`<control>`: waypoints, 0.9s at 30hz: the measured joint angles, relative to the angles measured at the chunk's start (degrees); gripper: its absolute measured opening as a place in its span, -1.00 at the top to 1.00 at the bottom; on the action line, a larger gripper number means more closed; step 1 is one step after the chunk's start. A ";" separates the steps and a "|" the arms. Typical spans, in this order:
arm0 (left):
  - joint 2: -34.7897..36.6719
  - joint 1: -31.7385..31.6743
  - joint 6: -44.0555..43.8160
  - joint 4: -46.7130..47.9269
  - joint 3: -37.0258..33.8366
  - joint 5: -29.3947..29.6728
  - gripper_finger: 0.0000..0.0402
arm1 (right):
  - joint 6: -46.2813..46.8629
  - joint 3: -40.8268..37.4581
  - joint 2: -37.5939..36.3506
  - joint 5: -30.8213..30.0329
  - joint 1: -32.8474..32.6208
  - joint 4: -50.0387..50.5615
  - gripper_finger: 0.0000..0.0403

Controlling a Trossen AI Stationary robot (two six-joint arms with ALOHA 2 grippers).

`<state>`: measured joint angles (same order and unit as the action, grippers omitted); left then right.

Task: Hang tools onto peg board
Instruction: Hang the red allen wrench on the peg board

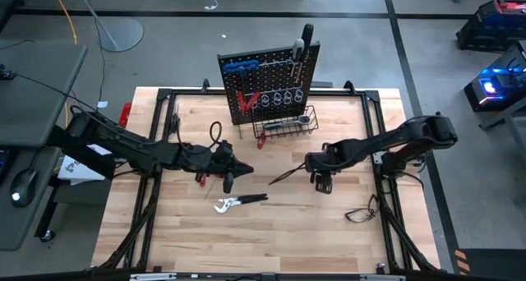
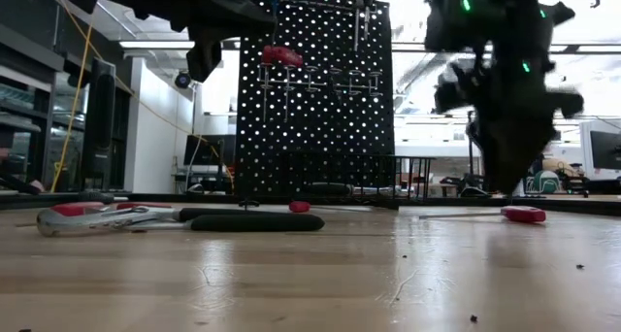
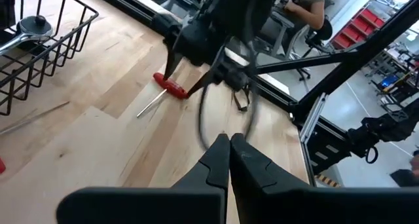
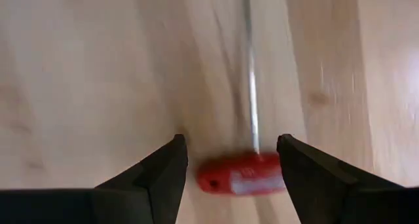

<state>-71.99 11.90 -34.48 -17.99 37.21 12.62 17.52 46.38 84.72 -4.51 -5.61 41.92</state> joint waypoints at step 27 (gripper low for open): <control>0.01 2.86 5.58 -1.08 4.62 4.34 1.00 | 4.65 1.56 0.18 5.23 -2.66 -2.80 0.99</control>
<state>-71.97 14.77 -28.90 -19.07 41.83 16.96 22.17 47.94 84.91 0.72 -8.27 39.12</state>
